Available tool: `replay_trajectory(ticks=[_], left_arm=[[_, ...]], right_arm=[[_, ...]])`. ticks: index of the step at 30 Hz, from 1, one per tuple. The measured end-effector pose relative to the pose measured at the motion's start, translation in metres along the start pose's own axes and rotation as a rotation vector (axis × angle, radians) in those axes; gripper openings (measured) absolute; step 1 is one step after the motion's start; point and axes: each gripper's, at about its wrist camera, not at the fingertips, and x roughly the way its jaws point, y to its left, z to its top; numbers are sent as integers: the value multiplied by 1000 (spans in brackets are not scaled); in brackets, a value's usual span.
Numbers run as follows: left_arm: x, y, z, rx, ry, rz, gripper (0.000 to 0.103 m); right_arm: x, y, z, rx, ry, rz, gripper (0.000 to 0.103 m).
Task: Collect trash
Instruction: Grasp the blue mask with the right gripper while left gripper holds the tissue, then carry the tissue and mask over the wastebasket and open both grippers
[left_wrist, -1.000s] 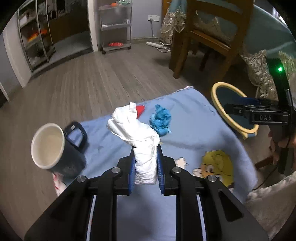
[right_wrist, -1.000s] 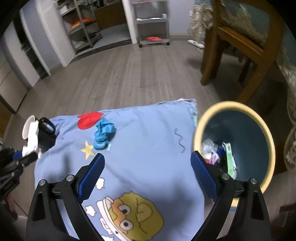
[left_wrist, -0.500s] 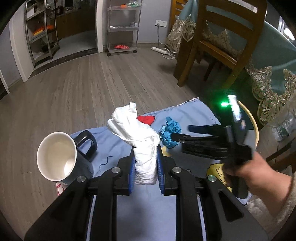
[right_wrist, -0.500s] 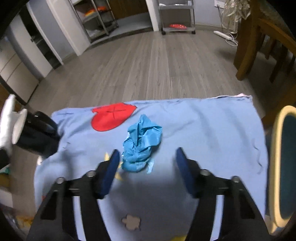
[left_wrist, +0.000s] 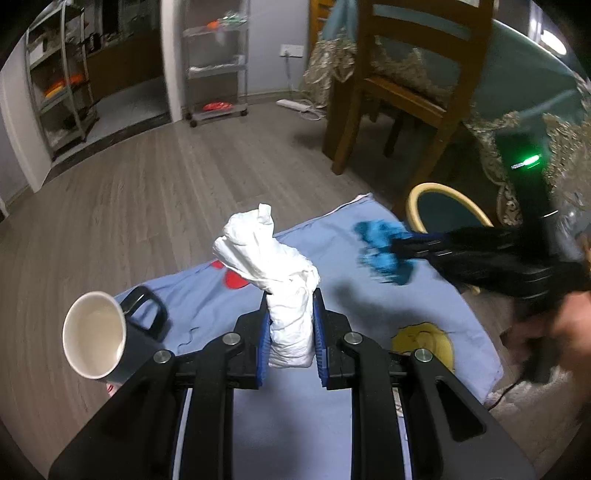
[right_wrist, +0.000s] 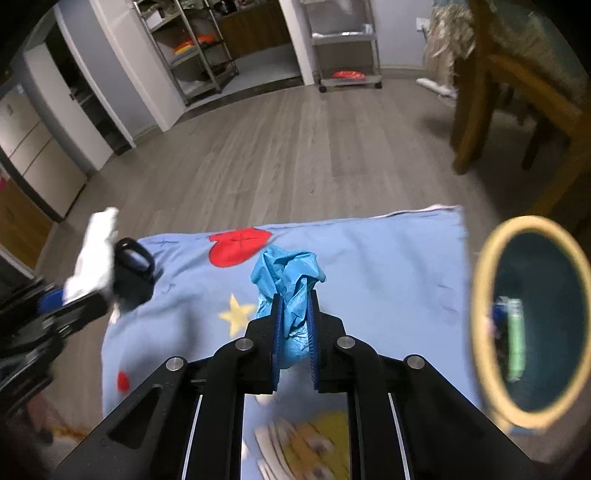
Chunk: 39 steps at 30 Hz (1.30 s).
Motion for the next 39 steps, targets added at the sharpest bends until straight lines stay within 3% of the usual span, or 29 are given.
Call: replay_trajectory(ticks=[3,6,10,13,15,17,22,23,25,26,27,29,34,35,37,39], left_arm=[[-4,-23,0,55,-9,-21,19],[-5,-54,-4,133,-9,-35,19],[6,-95,-4,160,3,-56,19],[16,-148,8,220,-18,-123,19],[32,-183,19,242,-2,-186,19],[52,-209,26,274,20,-210,19],[111,-262,51,374,70,-213,20],[117,-267,57,380,60,-213,22],[123,-273,72,369,15,-207,43],[124,-274,76,357,1,-202,71],[123,-272,81,333,-21,-191,87],[118,-268,83,312,-38,-211,87],[98,-250,72,279,-25,-179,92],[92,-246,68,265,-18,-171,98],[78,-239,57,242,1,-167,97],[62,-233,44,236,16,-153,97]], right_arm=[[-57,-21,-6,5,-14,-25,13],[-113,-54,-23,36,-83,-88,13],[-154,-116,-46,197,-172,-158,13],[-156,-156,-50,261,-185,-210,13],[-149,-185,-53,344,-172,-180,13],[-140,-209,-57,415,-150,-158,13],[-117,-249,-66,493,-90,-199,14],[-113,-256,-67,509,-86,-193,14],[-110,-263,-66,522,-106,-172,16],[-108,-265,-64,524,-113,-171,23],[-108,-267,-64,522,-120,-179,33],[-109,-270,-66,513,-123,-176,46],[-112,-261,-64,479,-108,-175,53],[-116,-258,-64,470,-112,-173,58],[-129,-244,-67,452,-116,-156,68],[-149,-233,-72,452,-134,-176,89]])
